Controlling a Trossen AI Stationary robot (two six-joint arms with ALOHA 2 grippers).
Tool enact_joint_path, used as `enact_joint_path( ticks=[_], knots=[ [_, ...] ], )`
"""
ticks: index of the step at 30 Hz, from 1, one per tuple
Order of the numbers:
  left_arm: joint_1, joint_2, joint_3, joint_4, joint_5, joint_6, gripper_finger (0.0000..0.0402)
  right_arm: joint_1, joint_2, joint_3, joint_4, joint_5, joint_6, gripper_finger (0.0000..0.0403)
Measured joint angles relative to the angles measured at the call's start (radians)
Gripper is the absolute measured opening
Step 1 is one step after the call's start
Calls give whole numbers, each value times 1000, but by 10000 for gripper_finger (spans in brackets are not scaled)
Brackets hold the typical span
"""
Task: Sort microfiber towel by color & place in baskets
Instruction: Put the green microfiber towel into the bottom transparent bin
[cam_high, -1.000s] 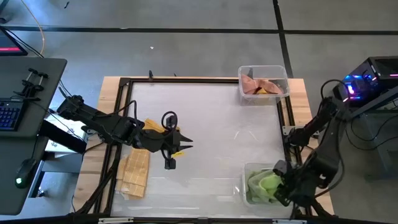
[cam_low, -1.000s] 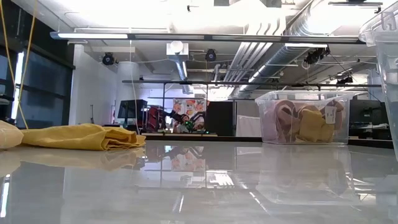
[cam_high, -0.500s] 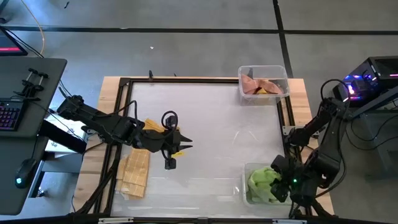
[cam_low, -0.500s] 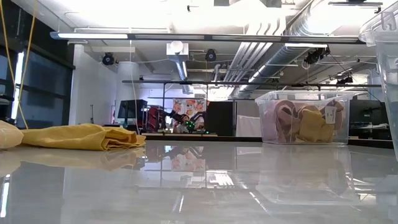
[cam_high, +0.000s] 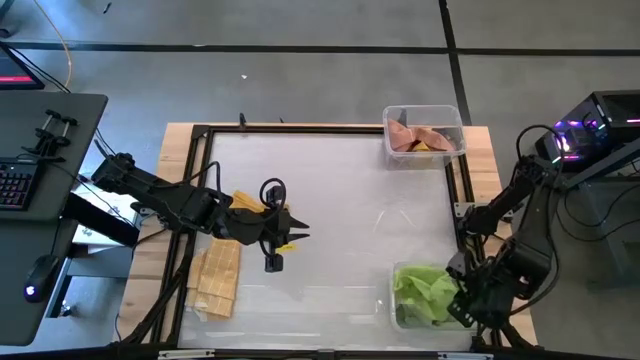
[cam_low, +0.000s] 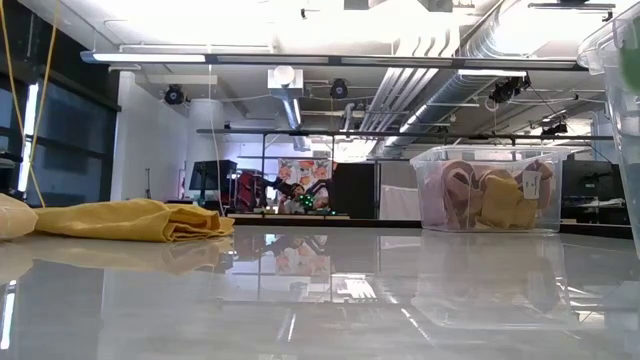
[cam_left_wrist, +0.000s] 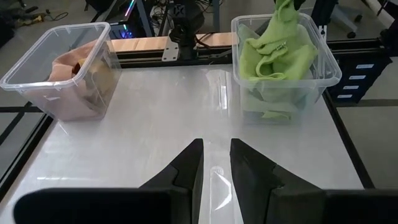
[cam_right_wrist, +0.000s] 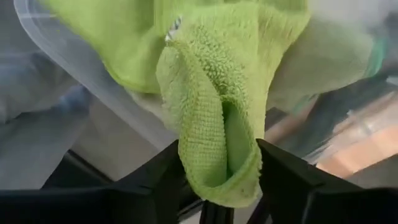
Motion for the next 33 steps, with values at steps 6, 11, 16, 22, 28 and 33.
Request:
enact_joint_path(
  ticks=[6, 11, 16, 22, 28, 33],
  knots=[
    [0, 0, 0, 0, 1, -6, 67, 0, -6, 1, 16, -189, -20, 129],
    [0, 0, 0, -2, 1, -6, 67, 16, -17, 71, -2, -185, -3, 102],
    [0, 0, 0, -1, 1, -6, 67, 15, -18, 110, 31, 104, -186, 86],
    [9, 0, 0, 0, -2, -5, 67, -29, -17, -52, 115, 167, -350, 50],
    [19, 0, 0, 3, -2, -32, 67, -63, -17, -285, 246, 144, -292, 6],
    [26, 0, 0, 28, -2, -32, 67, -64, -17, -458, 413, 144, -318, 6]
  ],
)
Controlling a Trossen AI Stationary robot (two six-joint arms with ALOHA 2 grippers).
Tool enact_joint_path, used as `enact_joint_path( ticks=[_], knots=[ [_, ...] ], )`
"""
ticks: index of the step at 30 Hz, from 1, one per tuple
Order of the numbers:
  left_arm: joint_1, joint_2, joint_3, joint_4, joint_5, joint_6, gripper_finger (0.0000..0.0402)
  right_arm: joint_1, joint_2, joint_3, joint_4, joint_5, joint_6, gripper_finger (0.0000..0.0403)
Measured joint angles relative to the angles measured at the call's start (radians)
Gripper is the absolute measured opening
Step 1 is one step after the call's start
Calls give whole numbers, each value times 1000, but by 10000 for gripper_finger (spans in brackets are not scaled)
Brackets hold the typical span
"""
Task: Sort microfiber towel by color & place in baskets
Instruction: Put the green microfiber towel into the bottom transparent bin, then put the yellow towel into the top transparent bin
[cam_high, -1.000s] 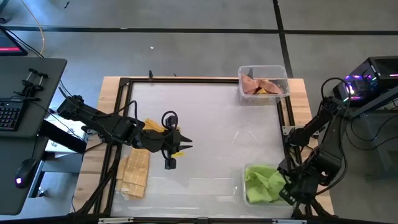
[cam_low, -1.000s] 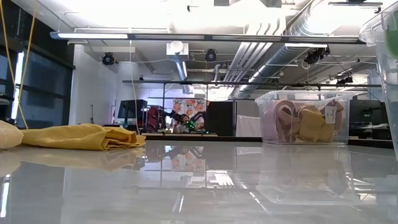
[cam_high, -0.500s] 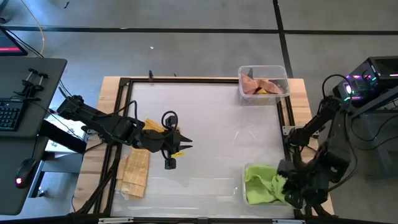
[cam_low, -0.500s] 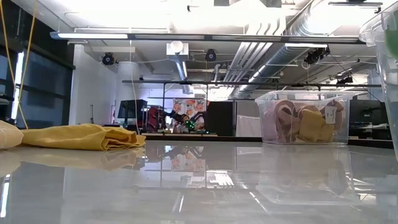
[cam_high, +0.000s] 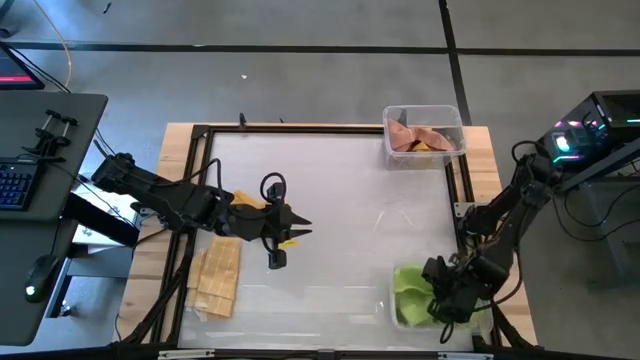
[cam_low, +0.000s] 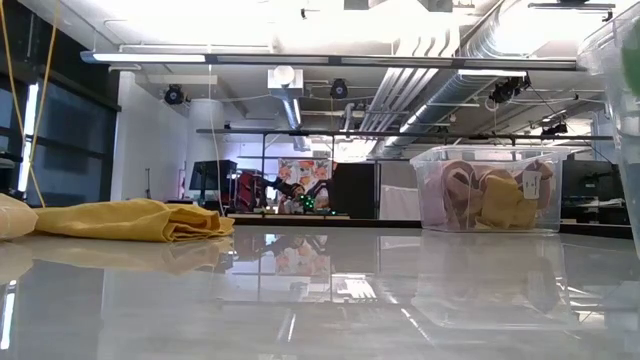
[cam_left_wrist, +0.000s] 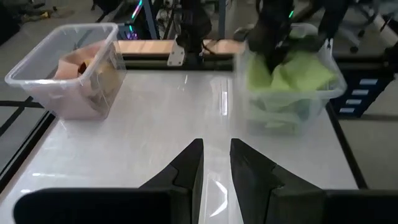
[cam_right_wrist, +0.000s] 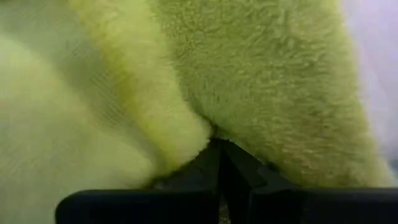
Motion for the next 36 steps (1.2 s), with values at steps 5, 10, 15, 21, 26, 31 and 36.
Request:
enact_joint_path(
  ticks=[5, 10, 15, 21, 26, 31, 36],
  knots=[
    [0, 0, 0, 37, -1, 25, 67, 1, -8, -12, -14, 6, -11, 7],
    [-2, 0, 0, 27, -1, -26, 67, 3, -51, 125, -76, 30, -91, 7],
    [-29, 0, 0, -63, 13, -158, 67, 24, -69, 283, -155, 209, -87, 8],
    [-77, 0, -71, -428, 27, -546, 67, 38, -67, 355, -52, 649, -89, 35],
    [-63, -1, -240, -602, 55, -873, 76, -12, -62, 354, 179, 886, -224, 88],
    [-12, -6, -459, -555, 259, -1021, 117, -101, -34, 354, 481, 1041, -594, 125],
    [68, -5, -625, -450, 312, -1113, 183, -237, -26, 354, 595, 990, -881, 133]
  ],
)
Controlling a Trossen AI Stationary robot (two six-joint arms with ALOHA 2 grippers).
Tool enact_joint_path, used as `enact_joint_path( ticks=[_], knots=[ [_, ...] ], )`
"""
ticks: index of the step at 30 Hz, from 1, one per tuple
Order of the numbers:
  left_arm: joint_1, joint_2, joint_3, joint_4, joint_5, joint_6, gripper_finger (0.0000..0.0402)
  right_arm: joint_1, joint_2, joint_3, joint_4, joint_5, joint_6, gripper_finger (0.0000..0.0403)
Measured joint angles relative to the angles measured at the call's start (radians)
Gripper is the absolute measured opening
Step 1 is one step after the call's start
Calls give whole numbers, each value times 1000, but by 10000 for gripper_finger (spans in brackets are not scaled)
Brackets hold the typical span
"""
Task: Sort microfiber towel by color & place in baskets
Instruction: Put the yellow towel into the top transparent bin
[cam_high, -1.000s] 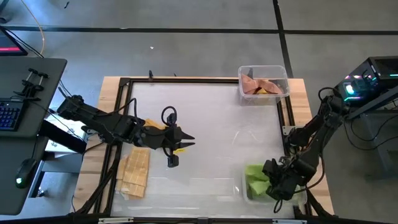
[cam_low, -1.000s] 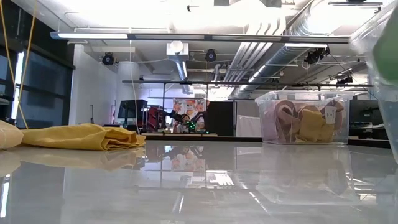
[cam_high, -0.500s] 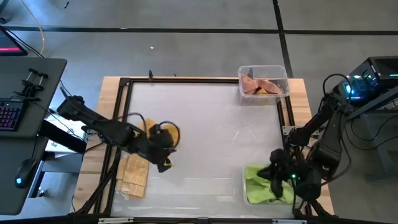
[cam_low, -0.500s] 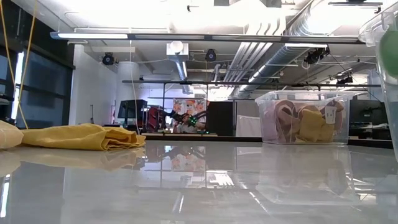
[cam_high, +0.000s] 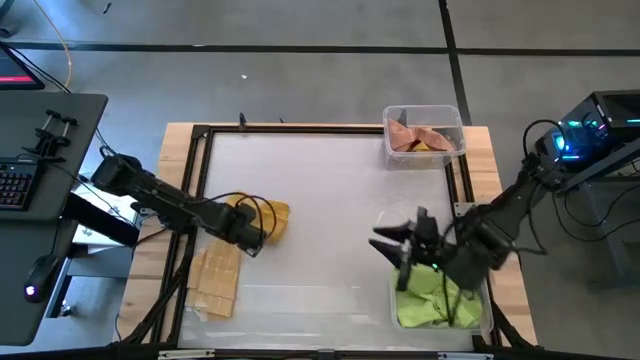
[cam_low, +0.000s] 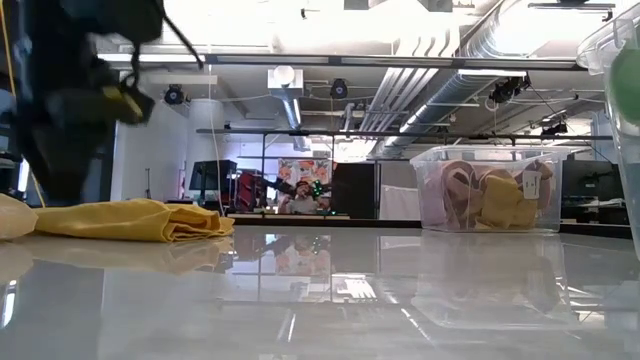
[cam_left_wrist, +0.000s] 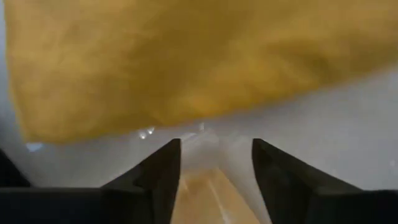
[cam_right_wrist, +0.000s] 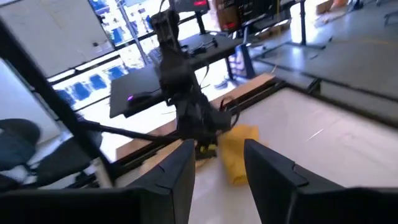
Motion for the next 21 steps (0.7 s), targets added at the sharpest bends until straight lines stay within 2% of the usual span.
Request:
enact_joint_path(
  ticks=[3, 6, 11, 16, 21],
  knots=[
    [55, 0, -61, 49, -17, 37, 221, -90, 0, 0, 61, -63, -110, 133],
    [93, 0, -103, 159, -46, 107, 244, -176, 0, 0, 110, -169, -211, 133],
    [163, 0, -172, 397, -76, 249, 242, -316, 0, 0, 112, -339, -264, 133],
    [227, 4, -210, 563, -172, 455, 187, -435, 8, 0, 45, -465, -264, 133],
    [303, 6, -239, 793, -160, 747, 81, -542, 51, 0, -57, -493, -315, 133]
  ],
)
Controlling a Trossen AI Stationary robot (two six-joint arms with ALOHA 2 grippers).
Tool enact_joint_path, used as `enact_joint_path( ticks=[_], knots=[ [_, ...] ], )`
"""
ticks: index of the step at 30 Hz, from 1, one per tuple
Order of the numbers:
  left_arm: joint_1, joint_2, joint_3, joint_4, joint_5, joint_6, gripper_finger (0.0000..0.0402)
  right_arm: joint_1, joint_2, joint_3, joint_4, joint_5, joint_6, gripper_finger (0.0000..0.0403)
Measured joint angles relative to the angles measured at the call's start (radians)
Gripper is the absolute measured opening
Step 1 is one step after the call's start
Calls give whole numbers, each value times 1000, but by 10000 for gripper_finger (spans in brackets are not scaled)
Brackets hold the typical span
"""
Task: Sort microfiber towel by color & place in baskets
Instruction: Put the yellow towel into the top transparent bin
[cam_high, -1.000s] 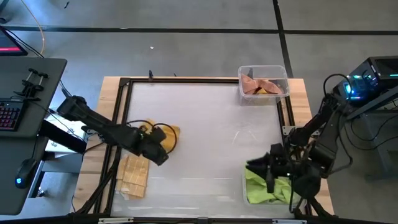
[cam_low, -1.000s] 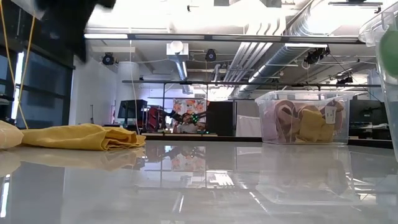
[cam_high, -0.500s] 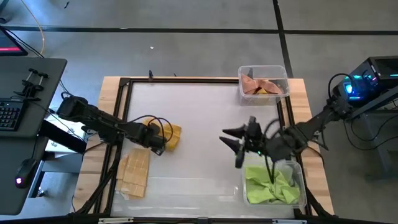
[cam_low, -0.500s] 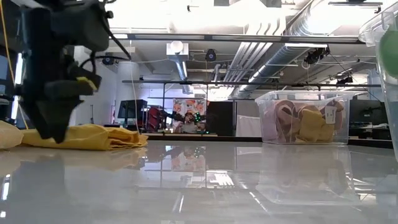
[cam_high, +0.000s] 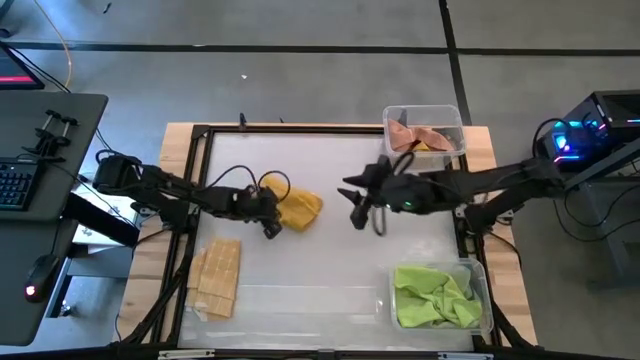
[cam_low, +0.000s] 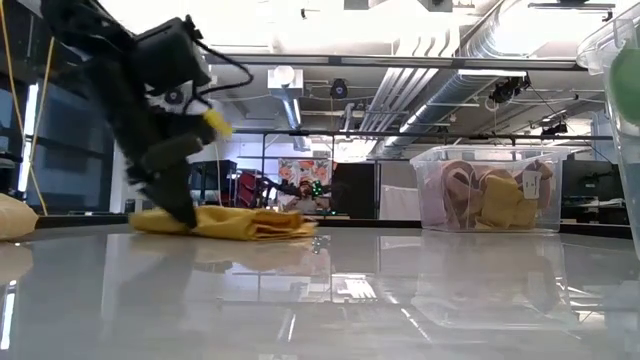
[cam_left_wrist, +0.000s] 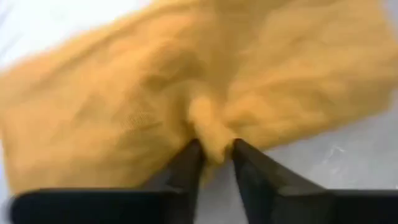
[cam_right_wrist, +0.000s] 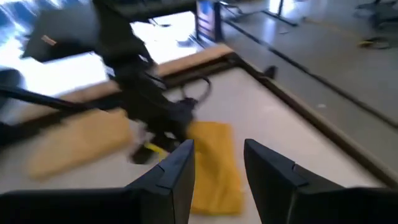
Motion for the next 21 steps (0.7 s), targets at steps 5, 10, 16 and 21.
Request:
enact_joint_path(
  ticks=[5, 10, 16, 21],
  knots=[
    [96, 0, 0, 194, 158, 241, 11, -61, 71, 0, 9, -37, -116, 134],
    [169, -13, 78, 238, 253, 393, 6, -113, 102, 0, -7, -134, -28, 150],
    [216, -84, 209, 188, 344, 519, 3, -183, 107, 0, -24, -303, -21, 201],
    [259, -142, 296, 187, 421, 627, 1, -249, 119, 0, -5, -418, -208, 230]
  ],
)
